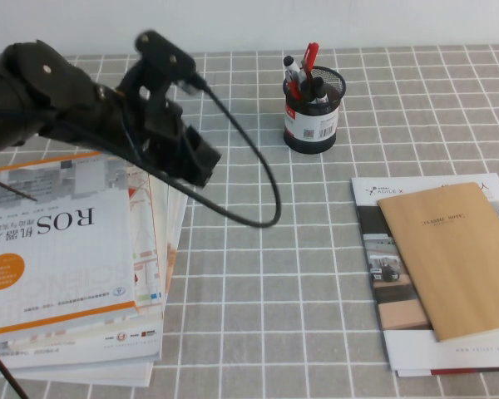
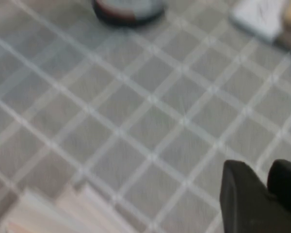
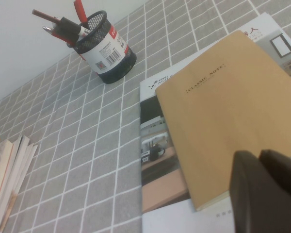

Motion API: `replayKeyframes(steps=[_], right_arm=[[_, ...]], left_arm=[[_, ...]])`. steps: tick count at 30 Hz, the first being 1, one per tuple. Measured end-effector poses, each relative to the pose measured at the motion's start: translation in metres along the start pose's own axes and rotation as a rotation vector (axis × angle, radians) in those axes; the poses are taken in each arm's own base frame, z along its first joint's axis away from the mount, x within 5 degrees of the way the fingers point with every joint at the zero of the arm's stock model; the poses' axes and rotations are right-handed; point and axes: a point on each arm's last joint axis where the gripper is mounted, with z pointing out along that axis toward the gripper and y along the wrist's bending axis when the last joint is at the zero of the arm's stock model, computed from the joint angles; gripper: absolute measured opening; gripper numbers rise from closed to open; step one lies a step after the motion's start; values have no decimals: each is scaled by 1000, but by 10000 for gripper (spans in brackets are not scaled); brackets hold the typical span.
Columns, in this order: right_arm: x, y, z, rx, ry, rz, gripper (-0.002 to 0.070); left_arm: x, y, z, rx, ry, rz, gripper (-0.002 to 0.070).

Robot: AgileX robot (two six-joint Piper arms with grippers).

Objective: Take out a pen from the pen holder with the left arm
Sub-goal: 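Take a marker out of the pen holder and lay it on the table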

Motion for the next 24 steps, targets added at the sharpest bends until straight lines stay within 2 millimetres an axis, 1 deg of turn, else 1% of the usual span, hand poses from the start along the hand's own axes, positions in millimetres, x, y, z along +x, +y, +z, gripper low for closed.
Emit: replayKeyframes(steps=[2,4,7,11,14,17,21,24], right_arm=[[0,0,0,0,0,0,-13],[0,0,0,0,0,0,-13],[0,0,0,0,0,0,-13],[0,0,0,0,0,0,-13],[0,0,0,0,0,0,-13],[0,0,0,0,0,0,-13],[0,0,0,0,0,0,-13],[0,0,0,0,0,0,-13]], left_arm=[[8,-2,0,18,90,12,83],[15,1,-1,-10,165,-25,43],[23,9,-3,-110,251,-106,11],[28,23,-8,-288,293,-200,0],[28,37,-12,-434,248,-246,-1],[25,53,-19,-530,130,-335,-1],[22,72,-28,-584,-49,-465,-2],[14,77,-31,-591,-169,-500,-2]])
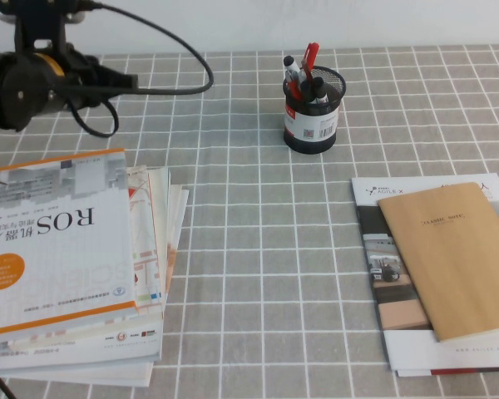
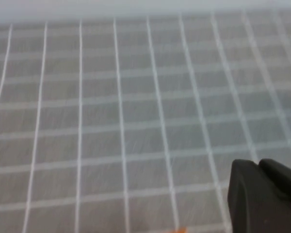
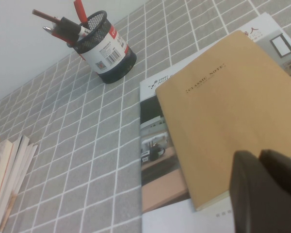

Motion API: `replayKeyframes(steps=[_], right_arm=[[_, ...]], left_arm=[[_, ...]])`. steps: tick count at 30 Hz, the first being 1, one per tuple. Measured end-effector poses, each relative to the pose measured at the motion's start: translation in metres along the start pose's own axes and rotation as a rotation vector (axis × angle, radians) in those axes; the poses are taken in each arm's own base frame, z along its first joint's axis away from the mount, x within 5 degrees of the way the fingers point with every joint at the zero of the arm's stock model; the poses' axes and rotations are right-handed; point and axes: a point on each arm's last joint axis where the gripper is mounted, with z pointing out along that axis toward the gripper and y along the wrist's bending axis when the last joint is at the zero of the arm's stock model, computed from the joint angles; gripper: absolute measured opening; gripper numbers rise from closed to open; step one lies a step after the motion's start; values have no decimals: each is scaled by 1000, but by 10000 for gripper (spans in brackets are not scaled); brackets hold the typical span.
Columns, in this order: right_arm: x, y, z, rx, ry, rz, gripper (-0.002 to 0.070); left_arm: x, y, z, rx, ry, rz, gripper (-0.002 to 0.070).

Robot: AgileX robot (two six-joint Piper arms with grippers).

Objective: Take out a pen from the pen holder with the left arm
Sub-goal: 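Take a marker out of the pen holder and lay it on the table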

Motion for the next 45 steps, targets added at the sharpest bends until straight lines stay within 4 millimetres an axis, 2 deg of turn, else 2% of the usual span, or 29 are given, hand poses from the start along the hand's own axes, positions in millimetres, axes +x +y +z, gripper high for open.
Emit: replayKeyframes(steps=[8,15,18,21,23,24,27,30,33,37,41,45], right_arm=[[0,0,0,0,0,0,-13],[0,0,0,0,0,0,-13],[0,0,0,0,0,0,-13],[0,0,0,0,0,0,-13],[0,0,0,0,0,0,-13],[0,0,0,0,0,0,-13],[0,0,0,0,0,0,-13],[0,0,0,0,0,0,-13],[0,0,0,0,0,0,-13],[0,0,0,0,0,0,-13],[0,0,0,0,0,0,-13],[0,0,0,0,0,0,-13]], left_arm=[[-8,-10,0,42,-168,-20,-2],[14,-23,-14,122,-360,22,-2],[26,-36,-28,298,-469,85,-2],[38,-57,-46,641,-559,217,-2],[43,-66,-56,813,-526,249,-2],[46,-68,-57,840,-483,232,-2],[52,-63,-50,785,-357,183,-2],[55,-55,-43,709,-303,154,2],[56,-54,-41,690,-300,169,62],[58,-54,-34,697,-329,181,232],[60,-59,-23,725,-396,115,392],[65,-71,-6,714,-498,113,440]])
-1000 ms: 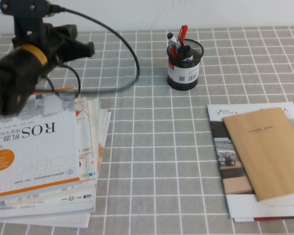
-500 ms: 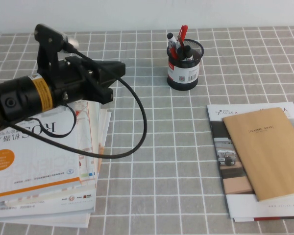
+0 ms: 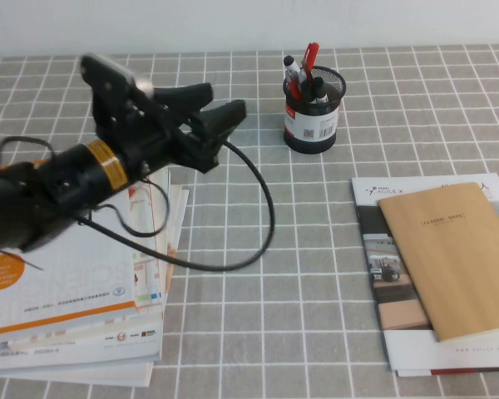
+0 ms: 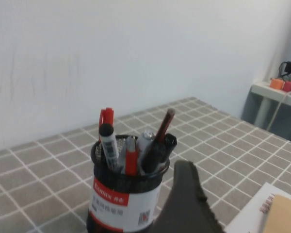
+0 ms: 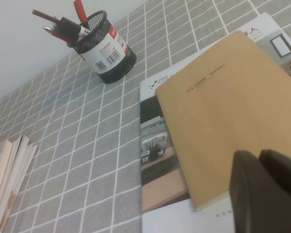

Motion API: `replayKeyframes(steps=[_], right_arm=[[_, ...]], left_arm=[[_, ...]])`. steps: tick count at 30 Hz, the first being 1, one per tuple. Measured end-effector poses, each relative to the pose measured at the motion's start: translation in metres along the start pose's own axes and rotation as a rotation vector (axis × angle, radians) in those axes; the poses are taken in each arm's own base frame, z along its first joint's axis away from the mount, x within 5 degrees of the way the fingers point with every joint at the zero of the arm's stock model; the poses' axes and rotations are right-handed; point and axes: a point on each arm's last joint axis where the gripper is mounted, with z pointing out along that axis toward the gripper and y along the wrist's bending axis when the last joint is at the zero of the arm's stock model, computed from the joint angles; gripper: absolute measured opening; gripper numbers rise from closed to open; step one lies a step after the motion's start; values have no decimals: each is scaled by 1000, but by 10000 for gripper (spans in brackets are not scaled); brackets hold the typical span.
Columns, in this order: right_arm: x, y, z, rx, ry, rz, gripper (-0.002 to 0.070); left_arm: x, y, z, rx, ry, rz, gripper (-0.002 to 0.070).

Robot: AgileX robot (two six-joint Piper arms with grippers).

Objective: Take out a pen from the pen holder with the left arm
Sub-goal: 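Take a marker out of the pen holder and lay it on the table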

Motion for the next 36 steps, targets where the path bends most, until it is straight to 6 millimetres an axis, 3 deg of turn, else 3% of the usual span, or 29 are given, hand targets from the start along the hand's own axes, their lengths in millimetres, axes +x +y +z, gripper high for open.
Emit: replayKeyframes(steps=[8,20,25,36], right_arm=[[0,0,0,0,0,0,-13],[0,0,0,0,0,0,-13],[0,0,0,2,0,-8,-13],[0,0,0,3,0,-11,-13]], left_arm=[[26,-9,45,52,-102,90,451],[12,29,101,-54,-67,164,452],[17,37,114,-56,-73,134,452],[55,44,123,-36,-32,77,452]])
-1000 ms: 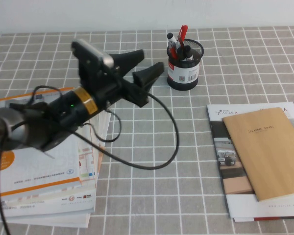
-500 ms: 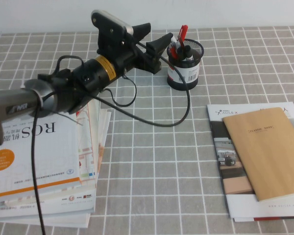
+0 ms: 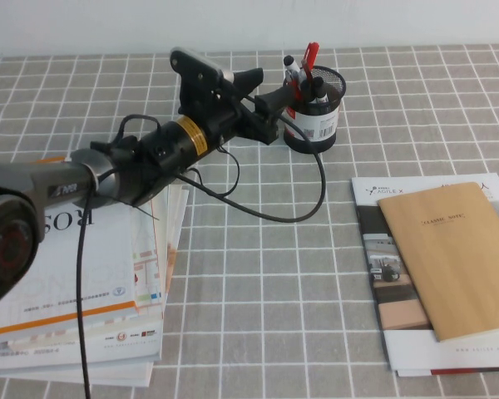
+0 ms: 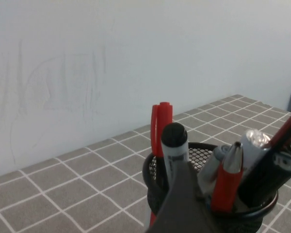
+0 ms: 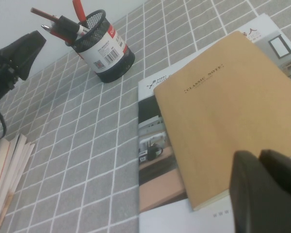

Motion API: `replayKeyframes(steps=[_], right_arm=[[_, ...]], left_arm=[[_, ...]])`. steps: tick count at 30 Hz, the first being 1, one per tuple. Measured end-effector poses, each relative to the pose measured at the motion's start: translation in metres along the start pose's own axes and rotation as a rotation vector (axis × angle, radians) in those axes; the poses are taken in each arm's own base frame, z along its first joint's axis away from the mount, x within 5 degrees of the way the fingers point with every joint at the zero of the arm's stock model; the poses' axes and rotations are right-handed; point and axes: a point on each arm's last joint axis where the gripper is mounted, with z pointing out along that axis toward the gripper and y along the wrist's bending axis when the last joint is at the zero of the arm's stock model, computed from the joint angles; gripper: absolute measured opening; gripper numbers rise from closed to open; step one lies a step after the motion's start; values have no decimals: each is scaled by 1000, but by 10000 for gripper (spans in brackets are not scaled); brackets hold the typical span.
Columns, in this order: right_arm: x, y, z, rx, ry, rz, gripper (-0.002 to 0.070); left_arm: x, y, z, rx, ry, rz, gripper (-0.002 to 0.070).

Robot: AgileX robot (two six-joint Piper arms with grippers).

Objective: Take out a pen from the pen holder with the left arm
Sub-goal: 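Take a marker out of the pen holder and lay it on the table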

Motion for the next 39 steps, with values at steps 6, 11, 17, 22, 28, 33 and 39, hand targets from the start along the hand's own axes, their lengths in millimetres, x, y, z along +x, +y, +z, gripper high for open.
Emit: replayKeyframes(steps=[6,11,17,22,28,33,39], right_arm=[[0,0,0,0,0,0,-13],[0,0,0,0,0,-2,-13],[0,0,0,0,0,-2,-13],[0,0,0,0,0,-2,-13],[0,0,0,0,0,-2,-13],[0,0,0,0,0,-2,-13],[0,0,0,0,0,-2,-13]], left_arm=[[10,3,7,5,-4,-2,452],[7,8,16,6,-34,13,452],[5,11,23,13,-55,-1,452],[7,11,24,15,-50,-16,414],[10,6,26,25,-46,-19,316],[16,3,29,40,-35,-12,297],[19,3,30,40,-36,-15,293]])
